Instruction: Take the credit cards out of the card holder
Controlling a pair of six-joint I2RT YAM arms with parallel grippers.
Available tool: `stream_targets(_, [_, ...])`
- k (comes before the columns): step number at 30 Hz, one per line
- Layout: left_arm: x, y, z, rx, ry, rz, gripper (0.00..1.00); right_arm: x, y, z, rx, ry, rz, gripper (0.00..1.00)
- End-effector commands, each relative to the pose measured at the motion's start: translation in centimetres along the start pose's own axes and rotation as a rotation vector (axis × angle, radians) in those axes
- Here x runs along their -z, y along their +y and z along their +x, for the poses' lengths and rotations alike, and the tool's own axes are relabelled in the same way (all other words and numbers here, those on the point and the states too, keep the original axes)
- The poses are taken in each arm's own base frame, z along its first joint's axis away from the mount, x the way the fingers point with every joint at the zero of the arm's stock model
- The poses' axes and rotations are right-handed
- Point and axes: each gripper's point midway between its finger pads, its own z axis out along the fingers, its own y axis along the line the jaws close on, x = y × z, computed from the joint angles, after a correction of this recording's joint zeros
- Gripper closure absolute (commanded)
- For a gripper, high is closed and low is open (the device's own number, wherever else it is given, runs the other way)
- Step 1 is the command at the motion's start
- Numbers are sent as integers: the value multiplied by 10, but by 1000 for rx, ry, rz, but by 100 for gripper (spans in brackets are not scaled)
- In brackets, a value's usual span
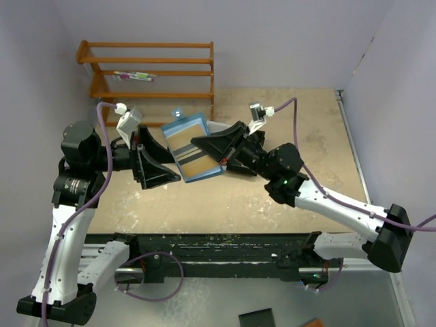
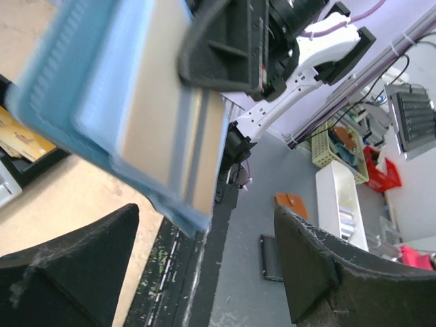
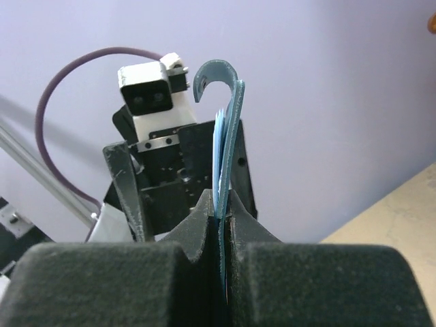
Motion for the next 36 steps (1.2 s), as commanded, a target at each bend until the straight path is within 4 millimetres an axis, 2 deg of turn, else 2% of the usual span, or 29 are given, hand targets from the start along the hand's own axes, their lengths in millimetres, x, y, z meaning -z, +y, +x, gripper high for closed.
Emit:
stream_targets(1, [-2, -8, -20, 6, -64, 15, 20, -5, 33, -27, -72, -192, -79, 100])
stream_targets(5, [-2, -10, -22, 4, -70, 13, 28, -6, 35, -10, -101, -181, -77, 100])
stream_targets(10, [-1, -5, -21, -7, -78, -16, 56, -7, 39, 4, -154, -166, -105, 100])
stream_targets(14, [-2, -9, -20, 16, -60, 11, 84, -3, 37, 11, -145, -140, -90, 100])
stream_targets(15, [-2, -10, -18, 22, -50, 20, 88, -1, 35, 23, -140, -82, -85, 100])
stream_targets(17, [-1, -12, -16, 35, -33, 38, 94, 4, 36, 30, -131, -13, -93, 90])
stream_targets(18, [-1, -14, -14, 37, -25, 50, 96, 6, 36, 34, -112, 39, -106, 83])
stream_targets(21, [-1, -18, -10, 46, 2, 85, 99, 16, 26, 48, -64, 290, -170, 50])
stream_targets(24, [0, -18, -4, 45, 30, 99, 99, 29, 23, 60, 22, 545, -243, 27])
stream_targets(27, [0, -10, 3, 43, 62, 78, 99, 35, 1, 72, 124, 732, -139, 21])
stream_targets(28, [0, -6, 6, 52, 77, 73, 99, 32, 1, 67, 186, 759, -147, 21])
stream_targets(29, [0, -3, 10, 53, 90, 65, 99, 36, -6, 74, 177, 811, -121, 22])
stream_targets(30, [0, 0, 13, 53, 101, 60, 99, 34, -4, 71, 215, 838, -140, 23])
stream_targets(36, [4, 19, 32, 19, 191, 3, 99, 43, -28, 83, 261, 1001, -96, 32])
